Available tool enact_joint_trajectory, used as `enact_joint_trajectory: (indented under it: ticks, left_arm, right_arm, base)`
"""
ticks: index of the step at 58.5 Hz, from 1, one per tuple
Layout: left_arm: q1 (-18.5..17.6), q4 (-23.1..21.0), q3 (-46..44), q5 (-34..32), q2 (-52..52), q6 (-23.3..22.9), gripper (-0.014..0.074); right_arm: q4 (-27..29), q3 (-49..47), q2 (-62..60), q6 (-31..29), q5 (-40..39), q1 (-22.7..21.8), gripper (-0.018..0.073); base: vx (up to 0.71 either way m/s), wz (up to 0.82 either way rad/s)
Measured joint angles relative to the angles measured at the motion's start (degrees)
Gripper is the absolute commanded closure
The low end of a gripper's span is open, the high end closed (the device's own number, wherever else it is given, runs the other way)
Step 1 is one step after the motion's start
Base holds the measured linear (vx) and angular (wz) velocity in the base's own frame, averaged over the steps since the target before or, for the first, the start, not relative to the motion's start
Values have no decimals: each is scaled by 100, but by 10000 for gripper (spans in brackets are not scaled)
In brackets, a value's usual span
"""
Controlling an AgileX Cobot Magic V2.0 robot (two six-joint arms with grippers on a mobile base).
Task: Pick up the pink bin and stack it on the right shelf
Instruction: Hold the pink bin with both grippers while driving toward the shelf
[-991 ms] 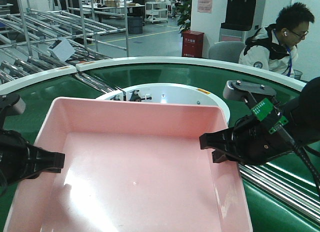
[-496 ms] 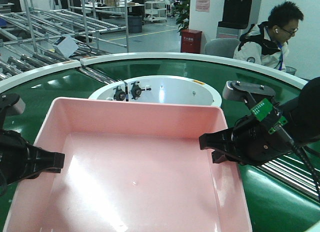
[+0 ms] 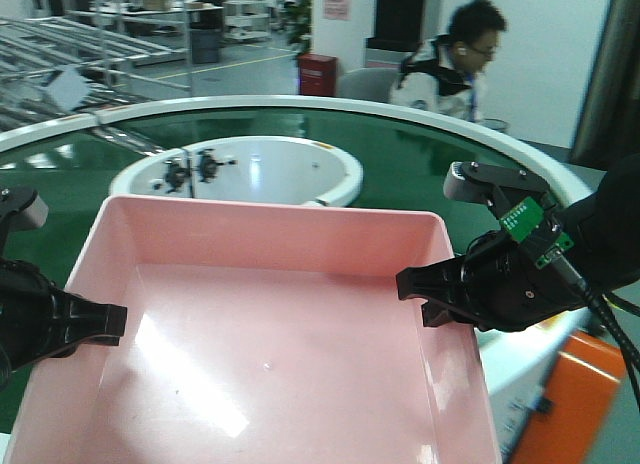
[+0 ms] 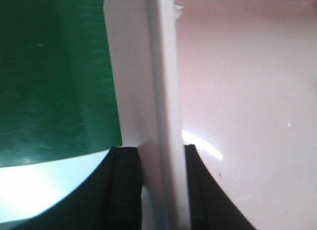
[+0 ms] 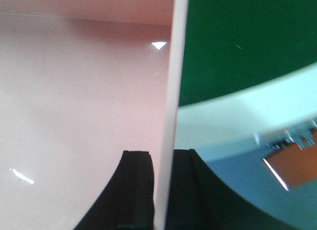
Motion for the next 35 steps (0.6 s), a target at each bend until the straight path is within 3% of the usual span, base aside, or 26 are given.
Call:
enact_joint_trajectory:
  ticks: [35]
  left_arm:
    - [0, 0, 0, -5, 0, 0, 598]
  right_arm:
    - [-14, 0, 0, 0, 0, 0, 568]
  base:
    - [-16, -72]
